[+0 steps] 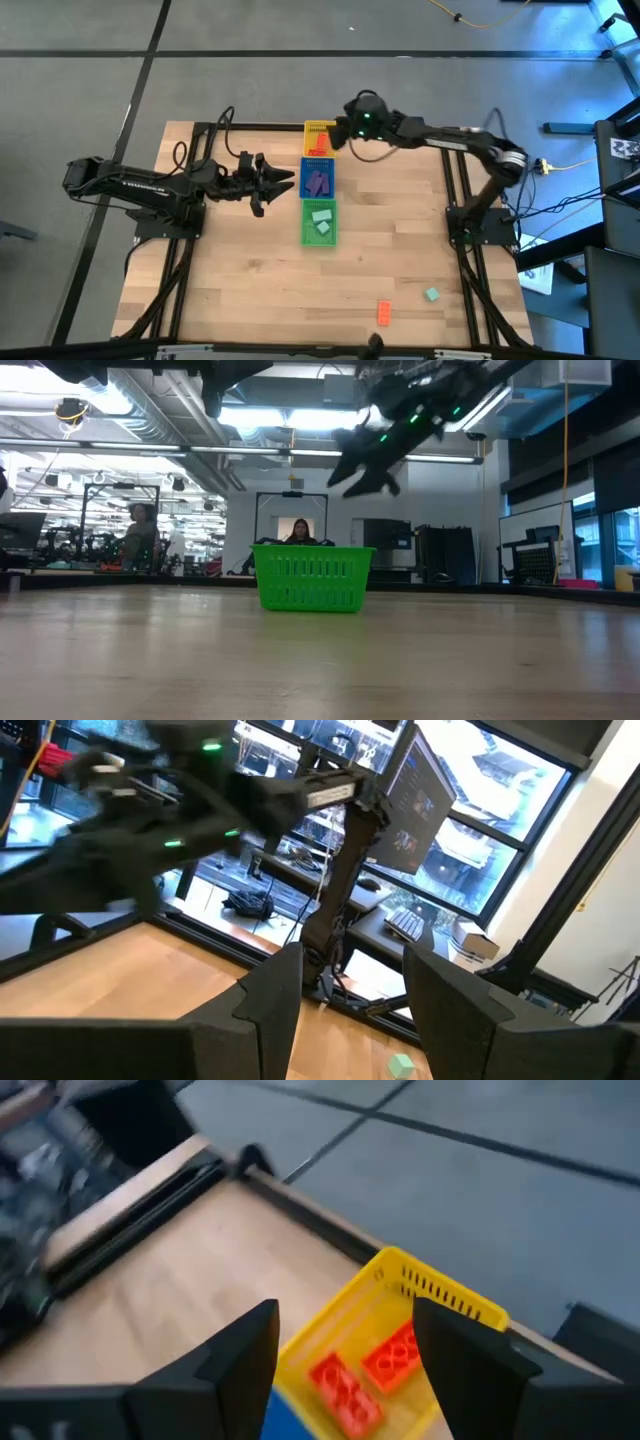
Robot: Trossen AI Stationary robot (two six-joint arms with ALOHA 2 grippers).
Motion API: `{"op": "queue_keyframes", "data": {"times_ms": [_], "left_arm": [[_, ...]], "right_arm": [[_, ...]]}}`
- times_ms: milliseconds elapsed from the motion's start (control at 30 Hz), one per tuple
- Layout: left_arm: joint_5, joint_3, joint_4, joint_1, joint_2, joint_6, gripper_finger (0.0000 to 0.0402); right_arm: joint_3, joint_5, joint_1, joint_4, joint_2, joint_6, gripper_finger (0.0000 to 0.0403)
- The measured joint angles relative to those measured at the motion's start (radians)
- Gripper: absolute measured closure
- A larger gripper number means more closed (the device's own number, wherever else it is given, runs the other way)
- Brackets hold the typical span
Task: Sort & place blocks by color
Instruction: Put the orange game piece into the yellow basket
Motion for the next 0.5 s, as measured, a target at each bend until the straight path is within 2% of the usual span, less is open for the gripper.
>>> {"op": "queue_keyframes", "data": {"times_ms": [167, 367, 500], "left_arm": [[0.000, 0.000, 0.000, 0.000, 0.000, 0.000, 0.0235], [0.007, 0.000, 0.000, 0.000, 0.000, 0.000, 0.0235], [0.008, 0.000, 0.000, 0.000, 0.000, 0.000, 0.0235]], "right_arm": [[-0.191, -0.090, 0.054, -0.017, -0.232, -0.087, 0.0182], [-0.508, -0.141, 0.177, 0.175, -0.551, 0.070, 0.0187], [-0.642, -0.136, 0.259, 0.311, -0.702, 0.151, 0.0187]]}}
